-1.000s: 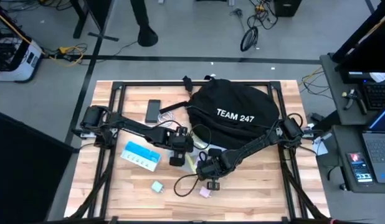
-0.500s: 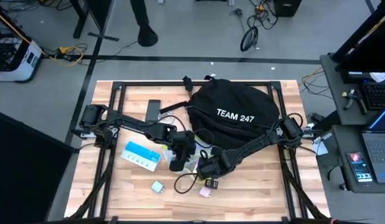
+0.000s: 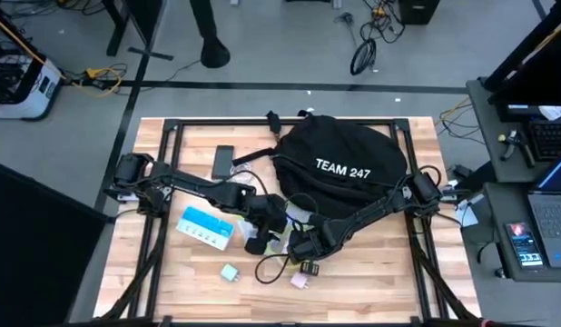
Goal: Unpack backpack
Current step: Remove the game card from the green zip bag
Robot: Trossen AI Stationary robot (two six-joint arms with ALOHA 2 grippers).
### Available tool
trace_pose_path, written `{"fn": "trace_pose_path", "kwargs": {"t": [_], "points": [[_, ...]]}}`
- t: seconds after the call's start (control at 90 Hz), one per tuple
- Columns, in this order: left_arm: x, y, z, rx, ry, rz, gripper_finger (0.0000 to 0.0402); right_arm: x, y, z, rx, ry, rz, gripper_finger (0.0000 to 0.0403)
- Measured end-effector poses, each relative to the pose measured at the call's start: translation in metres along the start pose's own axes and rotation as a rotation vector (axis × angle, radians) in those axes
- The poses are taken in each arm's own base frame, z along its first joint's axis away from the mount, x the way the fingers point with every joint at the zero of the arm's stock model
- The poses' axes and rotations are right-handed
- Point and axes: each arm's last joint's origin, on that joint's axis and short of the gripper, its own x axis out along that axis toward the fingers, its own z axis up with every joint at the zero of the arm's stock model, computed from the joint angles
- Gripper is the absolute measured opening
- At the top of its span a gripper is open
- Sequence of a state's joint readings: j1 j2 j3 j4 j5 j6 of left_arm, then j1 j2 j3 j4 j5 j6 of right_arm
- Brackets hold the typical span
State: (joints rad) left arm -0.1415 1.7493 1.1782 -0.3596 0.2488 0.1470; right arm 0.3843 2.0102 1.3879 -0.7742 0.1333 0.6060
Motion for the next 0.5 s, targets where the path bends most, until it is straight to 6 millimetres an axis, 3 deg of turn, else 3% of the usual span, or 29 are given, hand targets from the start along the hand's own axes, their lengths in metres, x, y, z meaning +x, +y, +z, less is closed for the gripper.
{"fn": "trace_pose_path", "kwargs": {"t": [0.222,0.5], "points": [[0.008,-0.004,0.003,0.063,-0.04,-0.063,0.0106,0.0,-0.003,-0.003,-0.026,0.036,-0.024,0.0071],[0.047,0.006,-0.027,-0.035,0.141,0.015,0.0106,0.0,0.001,0.01,0.007,-0.073,0.044,0.0071]]}}
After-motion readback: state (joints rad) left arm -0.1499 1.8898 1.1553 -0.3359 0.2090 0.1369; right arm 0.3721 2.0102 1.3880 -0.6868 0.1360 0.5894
